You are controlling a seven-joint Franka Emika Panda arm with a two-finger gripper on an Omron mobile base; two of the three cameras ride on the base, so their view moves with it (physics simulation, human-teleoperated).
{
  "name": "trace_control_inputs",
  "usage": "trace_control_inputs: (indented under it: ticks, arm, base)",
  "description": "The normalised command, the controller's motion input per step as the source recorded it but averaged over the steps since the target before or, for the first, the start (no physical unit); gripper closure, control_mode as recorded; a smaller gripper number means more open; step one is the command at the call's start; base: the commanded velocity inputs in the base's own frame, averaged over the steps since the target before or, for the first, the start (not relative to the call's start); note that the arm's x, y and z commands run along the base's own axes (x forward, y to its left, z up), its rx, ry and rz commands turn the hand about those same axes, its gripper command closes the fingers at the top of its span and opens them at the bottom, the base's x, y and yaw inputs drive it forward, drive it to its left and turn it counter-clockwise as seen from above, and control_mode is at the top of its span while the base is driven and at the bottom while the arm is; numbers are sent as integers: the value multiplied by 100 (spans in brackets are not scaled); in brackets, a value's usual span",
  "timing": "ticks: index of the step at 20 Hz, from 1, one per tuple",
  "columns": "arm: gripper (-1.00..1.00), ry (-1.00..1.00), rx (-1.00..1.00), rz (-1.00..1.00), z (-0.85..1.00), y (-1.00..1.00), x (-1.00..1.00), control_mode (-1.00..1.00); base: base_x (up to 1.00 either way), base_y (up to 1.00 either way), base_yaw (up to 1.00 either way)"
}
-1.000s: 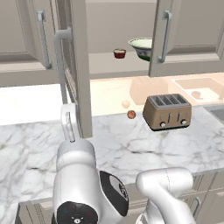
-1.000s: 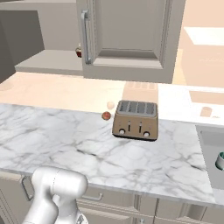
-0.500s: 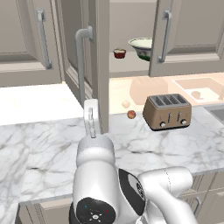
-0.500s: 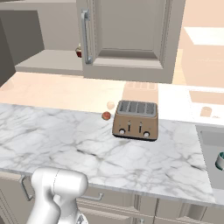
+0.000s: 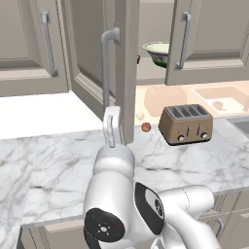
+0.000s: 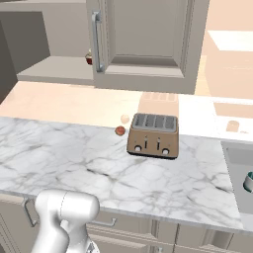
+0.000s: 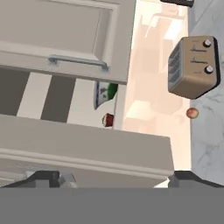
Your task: Pick the mug and place it in the sink. Pick the bowl and place it in the open cabinet and then close the cabinet.
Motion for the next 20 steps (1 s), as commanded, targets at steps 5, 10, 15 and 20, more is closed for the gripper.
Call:
trace_control_inputs:
  ticks: [5, 10, 15, 20]
  arm:
    - [-100, -1, 0, -7, 0, -46, 39, -100]
    - [-100, 3, 0, -8, 0, -67, 46, -100]
    - [-100, 13, 0, -11, -2, -81, 58, -100]
    - [-100, 7, 0, -2, -7, -94, 69, -100]
  base:
    - [0, 0, 0]
    - [0, 0, 0]
    - [0, 0, 0]
    - [0, 0, 0]
